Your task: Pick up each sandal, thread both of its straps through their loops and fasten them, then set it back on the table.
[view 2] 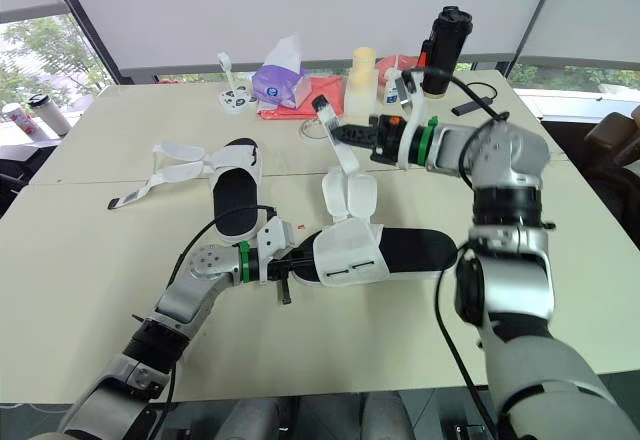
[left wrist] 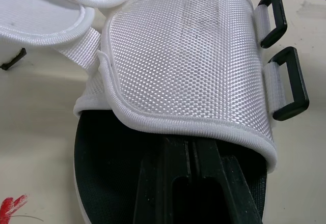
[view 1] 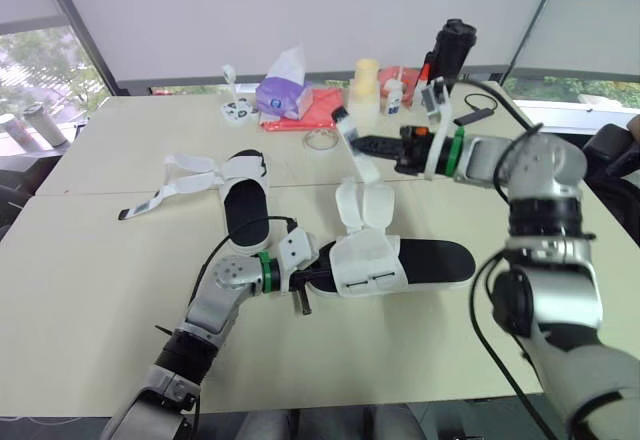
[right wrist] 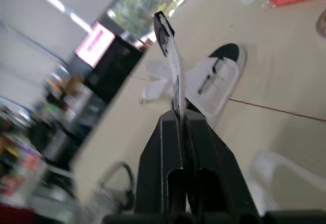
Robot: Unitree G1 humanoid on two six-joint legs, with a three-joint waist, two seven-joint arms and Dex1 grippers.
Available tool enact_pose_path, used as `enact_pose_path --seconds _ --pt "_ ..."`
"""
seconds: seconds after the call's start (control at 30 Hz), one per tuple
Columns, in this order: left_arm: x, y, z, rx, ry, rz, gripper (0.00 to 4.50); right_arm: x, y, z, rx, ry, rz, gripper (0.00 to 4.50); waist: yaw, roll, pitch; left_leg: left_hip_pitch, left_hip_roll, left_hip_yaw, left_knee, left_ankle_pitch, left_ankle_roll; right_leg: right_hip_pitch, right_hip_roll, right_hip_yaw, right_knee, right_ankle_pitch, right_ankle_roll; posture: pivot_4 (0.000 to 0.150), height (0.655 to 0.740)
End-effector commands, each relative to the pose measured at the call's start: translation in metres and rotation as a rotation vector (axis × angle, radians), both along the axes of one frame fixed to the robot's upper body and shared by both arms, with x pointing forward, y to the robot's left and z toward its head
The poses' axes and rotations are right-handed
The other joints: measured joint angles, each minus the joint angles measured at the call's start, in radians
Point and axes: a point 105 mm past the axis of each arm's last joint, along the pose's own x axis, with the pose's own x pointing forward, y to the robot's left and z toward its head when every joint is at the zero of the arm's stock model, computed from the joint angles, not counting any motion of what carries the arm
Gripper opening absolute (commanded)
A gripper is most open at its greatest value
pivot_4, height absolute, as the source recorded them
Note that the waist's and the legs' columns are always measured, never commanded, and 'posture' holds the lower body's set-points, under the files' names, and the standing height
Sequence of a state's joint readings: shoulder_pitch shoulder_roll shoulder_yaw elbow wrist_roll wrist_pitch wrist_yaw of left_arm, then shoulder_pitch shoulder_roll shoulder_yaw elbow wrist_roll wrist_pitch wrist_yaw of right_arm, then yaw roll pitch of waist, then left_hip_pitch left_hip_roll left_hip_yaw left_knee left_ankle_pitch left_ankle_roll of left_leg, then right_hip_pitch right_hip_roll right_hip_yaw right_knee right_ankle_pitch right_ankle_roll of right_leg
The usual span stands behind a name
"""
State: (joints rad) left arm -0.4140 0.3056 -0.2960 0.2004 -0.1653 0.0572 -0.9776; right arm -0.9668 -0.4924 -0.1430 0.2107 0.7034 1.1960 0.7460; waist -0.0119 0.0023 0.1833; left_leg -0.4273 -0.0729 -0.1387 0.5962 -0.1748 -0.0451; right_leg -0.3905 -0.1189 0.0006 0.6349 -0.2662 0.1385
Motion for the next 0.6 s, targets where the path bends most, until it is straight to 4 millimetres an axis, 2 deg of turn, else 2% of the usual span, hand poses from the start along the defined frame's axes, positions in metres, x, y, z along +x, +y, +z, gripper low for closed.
enact_pose_path --seconds 0.03,0.17,0.23,0.37,0.5,0.6 --pt "-0.006 0.002 -0.023 0.059 0.068 0.006 0.00 -0.037 0.007 0.023 -0.111 -0.326 0.119 0.06 0.000 0.000 0.000 0.000 0.000 0.000 0.000 0.000 0.000 0.000 0.000 0.000 0.000 0.000 0.000 0.150 0.7400" --pt "-0.006 0.002 -0.024 0.059 0.075 0.004 0.00 -0.085 0.002 -0.005 -0.279 -0.535 0.245 0.06 0.003 -0.001 -0.001 0.001 0.000 0.000 0.000 0.000 0.000 0.001 0.000 -0.001 0.000 0.000 0.001 0.150 0.7400" --pt "-0.006 0.003 -0.024 0.059 0.075 0.002 0.00 -0.100 0.001 -0.015 -0.316 -0.600 0.284 0.06 0.001 -0.002 -0.001 0.001 0.001 0.000 0.000 0.000 0.000 0.002 0.000 -0.001 -0.001 -0.001 0.002 0.150 0.7400" --pt "-0.006 0.002 -0.024 0.057 0.078 -0.001 0.00 -0.114 -0.001 -0.036 -0.421 -0.632 0.341 0.06 0.000 -0.001 -0.002 0.001 0.001 0.001 0.001 0.000 0.000 0.002 -0.001 0.000 -0.001 0.000 0.001 0.150 0.7400" --pt "-0.009 0.000 -0.026 0.066 0.086 -0.031 0.00 -0.131 -0.003 -0.074 -0.573 -0.768 0.450 0.06 0.006 -0.004 -0.004 0.001 0.001 0.001 0.000 0.000 0.000 0.002 0.000 -0.001 -0.003 -0.001 0.000 0.150 0.7400" --pt "-0.009 0.001 -0.026 0.071 0.088 -0.037 0.00 -0.138 -0.010 -0.093 -0.653 -0.834 0.541 0.06 0.003 -0.004 -0.004 0.001 0.001 0.001 0.000 0.000 0.000 0.002 -0.001 0.000 -0.004 -0.001 0.001 0.150 0.7400"
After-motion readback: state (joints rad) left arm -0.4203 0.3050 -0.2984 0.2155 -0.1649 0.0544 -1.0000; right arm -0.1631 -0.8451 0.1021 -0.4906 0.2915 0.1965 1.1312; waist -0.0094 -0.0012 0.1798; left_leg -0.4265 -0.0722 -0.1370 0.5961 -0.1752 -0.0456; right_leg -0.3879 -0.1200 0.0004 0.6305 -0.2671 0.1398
